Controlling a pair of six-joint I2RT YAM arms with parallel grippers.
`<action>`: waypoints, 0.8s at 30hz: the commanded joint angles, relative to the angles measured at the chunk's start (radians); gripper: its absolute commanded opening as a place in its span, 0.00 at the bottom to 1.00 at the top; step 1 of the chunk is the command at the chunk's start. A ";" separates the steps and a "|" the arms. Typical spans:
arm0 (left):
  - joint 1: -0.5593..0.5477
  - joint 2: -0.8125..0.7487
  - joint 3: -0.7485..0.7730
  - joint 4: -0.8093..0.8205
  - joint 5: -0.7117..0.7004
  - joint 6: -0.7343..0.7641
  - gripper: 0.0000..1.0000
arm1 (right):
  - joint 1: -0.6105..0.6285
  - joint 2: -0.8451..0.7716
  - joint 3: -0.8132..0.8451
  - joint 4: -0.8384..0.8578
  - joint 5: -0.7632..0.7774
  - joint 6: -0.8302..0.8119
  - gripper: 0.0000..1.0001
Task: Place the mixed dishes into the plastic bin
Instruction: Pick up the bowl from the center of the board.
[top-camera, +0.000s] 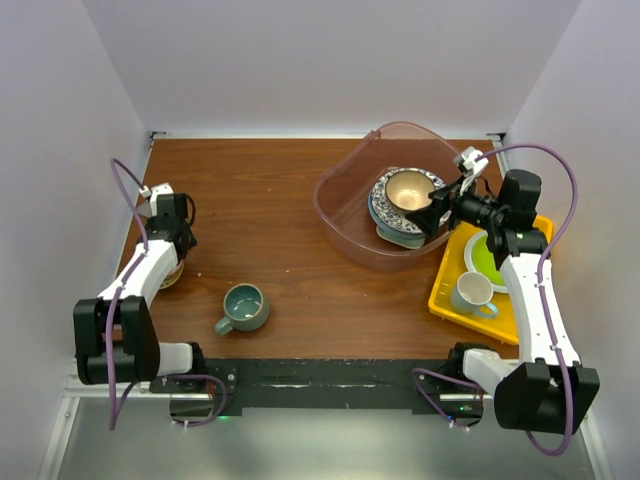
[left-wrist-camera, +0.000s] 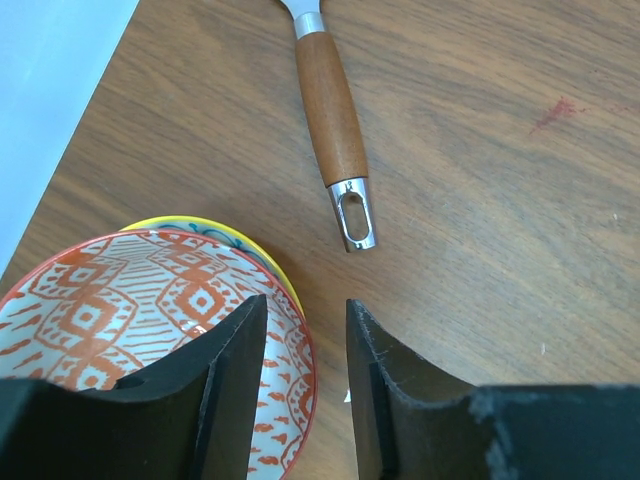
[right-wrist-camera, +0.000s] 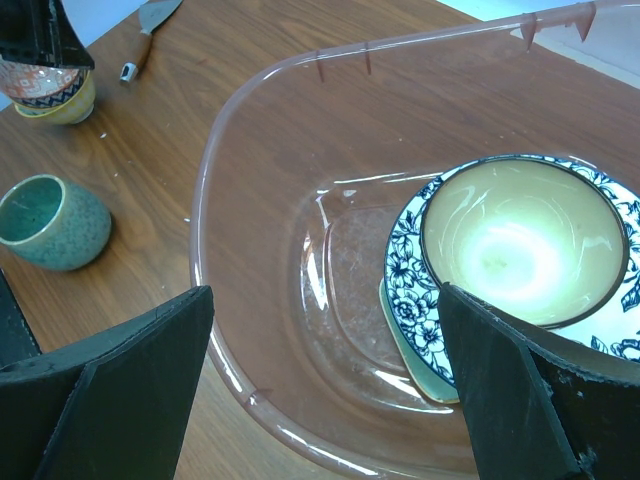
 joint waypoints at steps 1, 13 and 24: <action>0.009 0.038 0.025 0.003 -0.006 -0.041 0.41 | -0.004 -0.014 0.020 0.007 -0.026 -0.012 0.98; 0.009 0.054 0.038 -0.034 -0.022 -0.058 0.22 | -0.004 -0.013 0.020 0.007 -0.023 -0.012 0.98; 0.010 -0.051 0.045 -0.042 -0.006 -0.042 0.00 | -0.004 -0.010 0.021 0.007 -0.017 -0.012 0.98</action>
